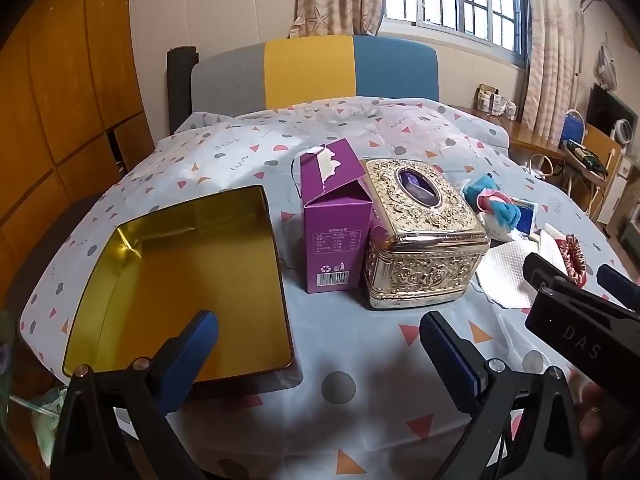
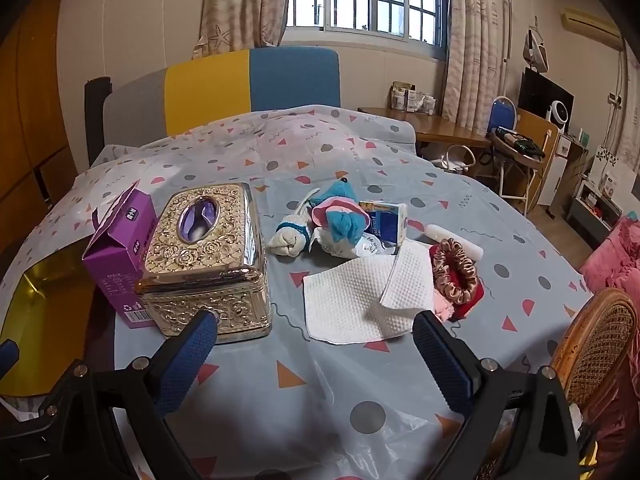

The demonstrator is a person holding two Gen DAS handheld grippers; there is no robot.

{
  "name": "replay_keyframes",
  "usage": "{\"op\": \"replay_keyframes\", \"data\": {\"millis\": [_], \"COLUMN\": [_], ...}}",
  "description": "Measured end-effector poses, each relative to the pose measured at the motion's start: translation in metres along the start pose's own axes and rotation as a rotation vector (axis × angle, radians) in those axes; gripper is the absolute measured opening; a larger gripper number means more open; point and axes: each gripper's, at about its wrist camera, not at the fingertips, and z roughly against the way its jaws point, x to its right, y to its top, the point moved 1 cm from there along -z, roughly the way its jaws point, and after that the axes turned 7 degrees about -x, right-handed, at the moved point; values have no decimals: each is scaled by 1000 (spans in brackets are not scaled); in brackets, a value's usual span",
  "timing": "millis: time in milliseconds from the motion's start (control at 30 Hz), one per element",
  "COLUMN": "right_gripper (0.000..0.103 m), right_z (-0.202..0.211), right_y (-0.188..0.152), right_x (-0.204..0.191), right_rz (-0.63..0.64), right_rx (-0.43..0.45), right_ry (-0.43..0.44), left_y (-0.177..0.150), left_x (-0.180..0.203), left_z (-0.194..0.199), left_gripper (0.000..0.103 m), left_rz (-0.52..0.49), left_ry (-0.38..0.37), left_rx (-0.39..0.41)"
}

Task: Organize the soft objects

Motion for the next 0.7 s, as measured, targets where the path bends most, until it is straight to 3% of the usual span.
{"op": "replay_keyframes", "data": {"millis": [700], "right_gripper": [100], "right_z": [2], "right_y": [1], "right_x": [-3], "right_rz": [9], "right_rx": [2], "right_ry": [2], "left_y": [1], "left_x": [-4], "left_z": [2], "left_gripper": [102], "left_rz": [9], "left_ry": [5], "left_rx": [1]}}
